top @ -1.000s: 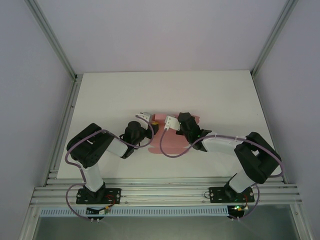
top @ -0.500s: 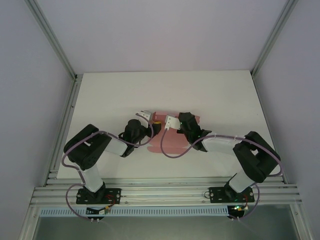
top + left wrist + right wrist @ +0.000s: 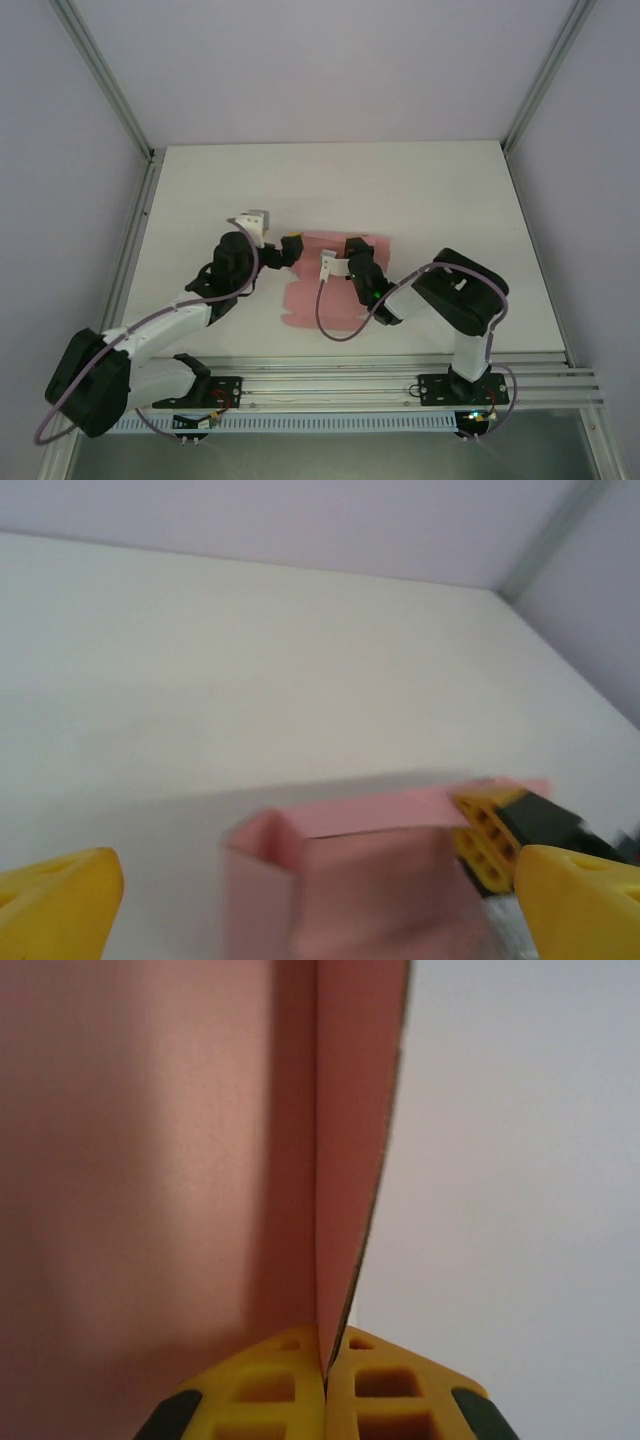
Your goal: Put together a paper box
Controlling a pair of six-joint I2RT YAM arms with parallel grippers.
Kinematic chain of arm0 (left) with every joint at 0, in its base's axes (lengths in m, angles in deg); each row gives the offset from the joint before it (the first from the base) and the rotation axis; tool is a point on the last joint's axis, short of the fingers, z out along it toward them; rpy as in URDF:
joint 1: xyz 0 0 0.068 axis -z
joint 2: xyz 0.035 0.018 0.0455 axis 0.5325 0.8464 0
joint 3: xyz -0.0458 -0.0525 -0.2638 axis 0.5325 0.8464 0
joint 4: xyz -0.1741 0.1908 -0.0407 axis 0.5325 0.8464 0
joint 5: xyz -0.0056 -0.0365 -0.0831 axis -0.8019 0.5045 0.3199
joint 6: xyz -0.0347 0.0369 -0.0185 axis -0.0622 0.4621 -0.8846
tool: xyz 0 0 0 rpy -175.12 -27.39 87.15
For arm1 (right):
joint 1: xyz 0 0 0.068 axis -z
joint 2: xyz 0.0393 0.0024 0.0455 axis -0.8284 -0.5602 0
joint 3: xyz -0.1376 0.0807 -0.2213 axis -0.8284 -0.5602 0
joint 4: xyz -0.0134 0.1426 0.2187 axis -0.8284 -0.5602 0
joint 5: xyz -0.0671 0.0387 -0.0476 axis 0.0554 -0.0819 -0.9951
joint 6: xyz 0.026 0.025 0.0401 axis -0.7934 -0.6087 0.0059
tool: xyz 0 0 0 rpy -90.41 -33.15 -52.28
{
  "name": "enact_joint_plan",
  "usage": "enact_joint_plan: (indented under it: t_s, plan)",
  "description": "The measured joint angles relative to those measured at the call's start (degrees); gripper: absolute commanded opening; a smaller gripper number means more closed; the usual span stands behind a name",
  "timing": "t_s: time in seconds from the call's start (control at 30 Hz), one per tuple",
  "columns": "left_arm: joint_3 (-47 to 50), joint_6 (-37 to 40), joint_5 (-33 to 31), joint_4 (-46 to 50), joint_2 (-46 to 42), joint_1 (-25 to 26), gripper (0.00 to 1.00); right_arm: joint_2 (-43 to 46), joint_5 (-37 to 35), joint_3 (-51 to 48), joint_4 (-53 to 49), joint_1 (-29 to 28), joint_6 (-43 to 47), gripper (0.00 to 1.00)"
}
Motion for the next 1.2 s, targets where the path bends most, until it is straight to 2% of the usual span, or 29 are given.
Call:
enact_joint_plan:
  t_s: [0.1, 0.2, 0.33, 0.5, 0.63, 0.77, 1.0, 1.07, 1.13, 1.2]
  plan:
    - [-0.44, -4.96, -2.73, 6.99, -0.96, -6.93, 0.96, 0.0, 0.07, -0.11, -1.84, -0.02, -0.66, 0.0]
    - [-0.44, -8.98, -5.03, 10.97, 1.79, -12.79, 0.95, 3.17, 0.98, 0.09, -6.25, 0.0, -2.93, 0.0]
    - [-0.44, -10.71, -3.89, 12.04, 7.39, -13.66, 0.98, 7.54, 3.04, 2.12, -12.76, 1.01, -4.81, 0.0]
    - [-0.46, -10.6, -0.96, 8.55, 11.74, -13.66, 0.99, 9.01, 7.37, 8.24, -17.99, 6.05, -4.44, 0.0]
    - [-3.15, -11.3, 0.28, 6.1, 16.79, -14.45, 0.93, 8.61, 10.67, 12.74, -19.04, 10.16, -2.29, 0.0]
    - [-8.41, -11.26, 6.21, -0.81, 26.27, -16.61, 0.8, 5.7, 13.81, 16.79, -17.49, 12.5, 0.37, 0.0]
    - [-15.34, -5.53, 24.7, -13.29, 40.94, -20.46, 0.76, -1.86, 16.92, 17.14, -13.62, 12.5, 5.01, 0.0]
    - [-16.94, -2.47, 29.24, -13.64, 42.38, -21.0, 0.59, -1.88, 17.51, 17.16, -13.84, 12.55, 5.03, 0.0]
    - [-19.91, 0.63, 32.26, -12.35, 43.52, -21.0, 0.5, -1.49, 17.99, 17.18, -13.92, 12.55, 4.98, 0.0]
    - [-22.86, 2.69, 35.15, -11.91, 44.7, -21.0, 0.44, -1.14, 18.18, 17.18, -14.1, 12.72, 4.98, 0.0]
